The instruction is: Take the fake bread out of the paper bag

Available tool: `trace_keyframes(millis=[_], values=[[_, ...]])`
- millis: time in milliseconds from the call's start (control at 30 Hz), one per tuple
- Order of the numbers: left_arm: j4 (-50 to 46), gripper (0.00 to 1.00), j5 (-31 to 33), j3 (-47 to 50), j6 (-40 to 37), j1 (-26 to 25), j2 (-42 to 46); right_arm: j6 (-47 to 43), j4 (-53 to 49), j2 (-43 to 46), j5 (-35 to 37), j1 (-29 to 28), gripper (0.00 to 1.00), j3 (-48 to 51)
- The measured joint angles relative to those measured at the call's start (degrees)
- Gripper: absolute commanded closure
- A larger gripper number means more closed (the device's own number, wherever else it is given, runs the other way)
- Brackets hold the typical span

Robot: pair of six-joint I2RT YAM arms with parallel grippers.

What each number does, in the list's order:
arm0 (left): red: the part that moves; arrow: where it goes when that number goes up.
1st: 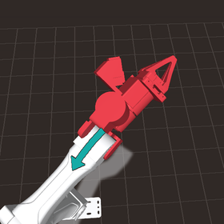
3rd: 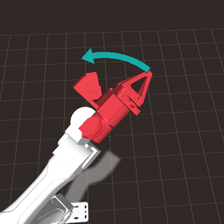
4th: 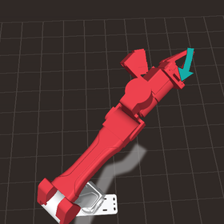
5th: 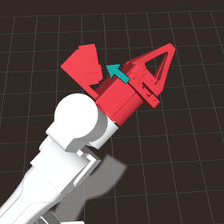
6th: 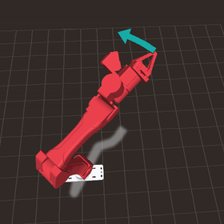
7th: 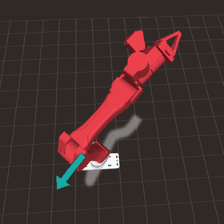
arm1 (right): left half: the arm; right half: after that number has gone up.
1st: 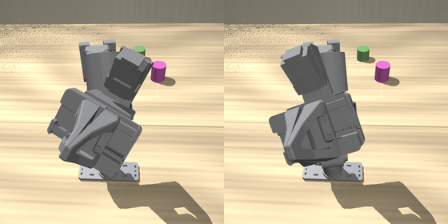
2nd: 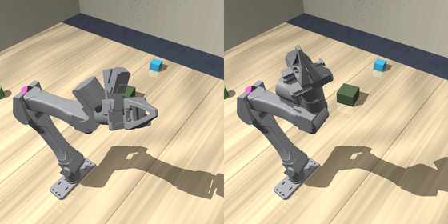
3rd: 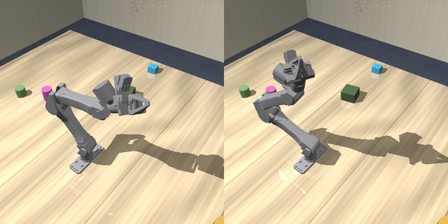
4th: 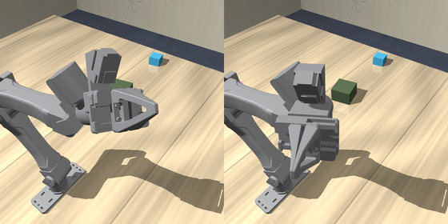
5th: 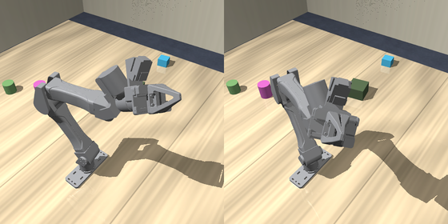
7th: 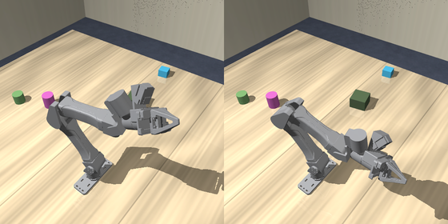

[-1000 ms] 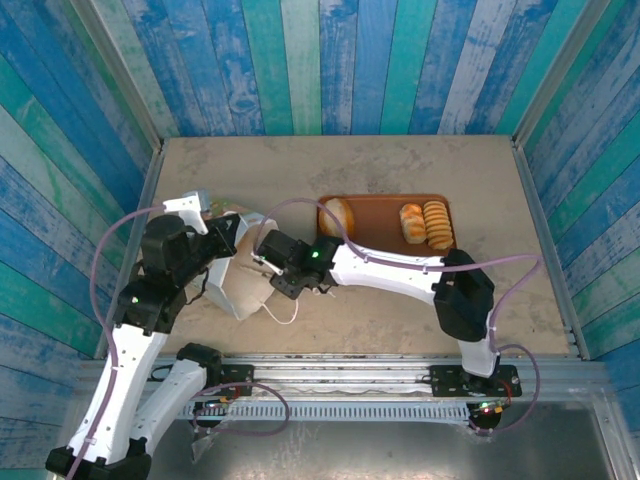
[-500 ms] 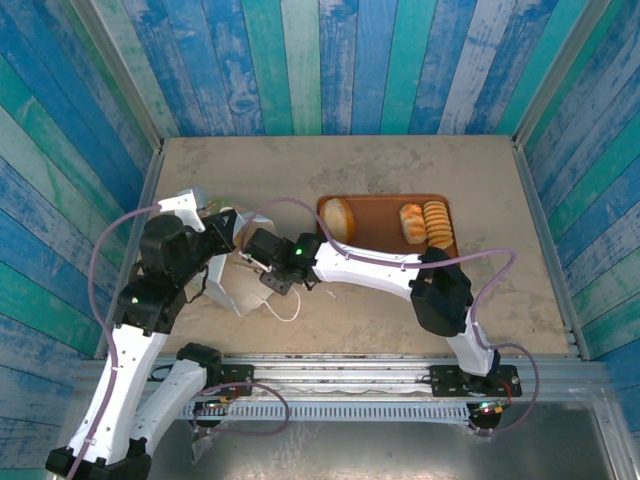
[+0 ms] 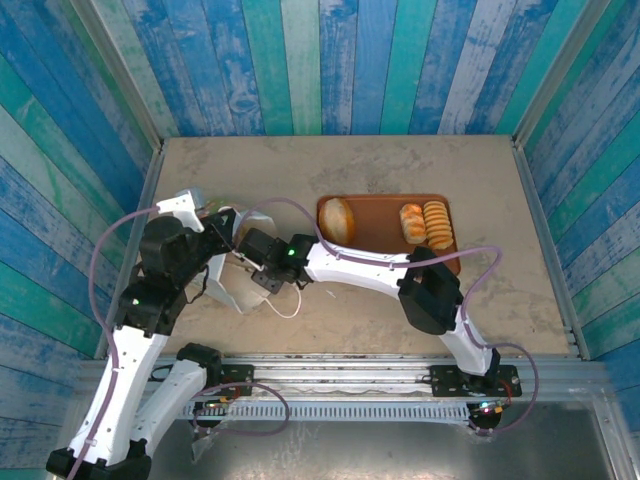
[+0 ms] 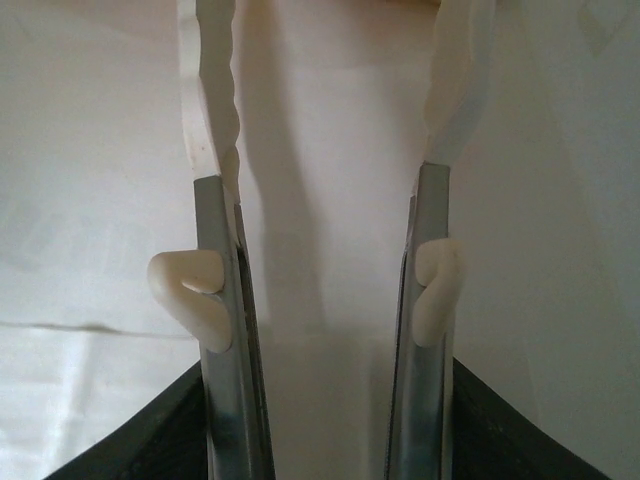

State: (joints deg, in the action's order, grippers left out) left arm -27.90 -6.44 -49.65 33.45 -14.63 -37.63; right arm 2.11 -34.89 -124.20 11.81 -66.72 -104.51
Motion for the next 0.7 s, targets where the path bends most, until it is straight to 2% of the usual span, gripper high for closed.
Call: trace_keyframes(millis=[233, 700], values=[[0.0, 1.00, 0.1, 0.2, 0.7, 0.0, 0.3, -0.4, -1.9, -5.2, 2.2, -0.1, 0.48, -5.7], [0.0, 1.00, 1.7, 1.3, 1.3, 0.0, 1.7, 0.1, -2.0, -4.5, 7.7, -0.3, 0.73, -4.0]])
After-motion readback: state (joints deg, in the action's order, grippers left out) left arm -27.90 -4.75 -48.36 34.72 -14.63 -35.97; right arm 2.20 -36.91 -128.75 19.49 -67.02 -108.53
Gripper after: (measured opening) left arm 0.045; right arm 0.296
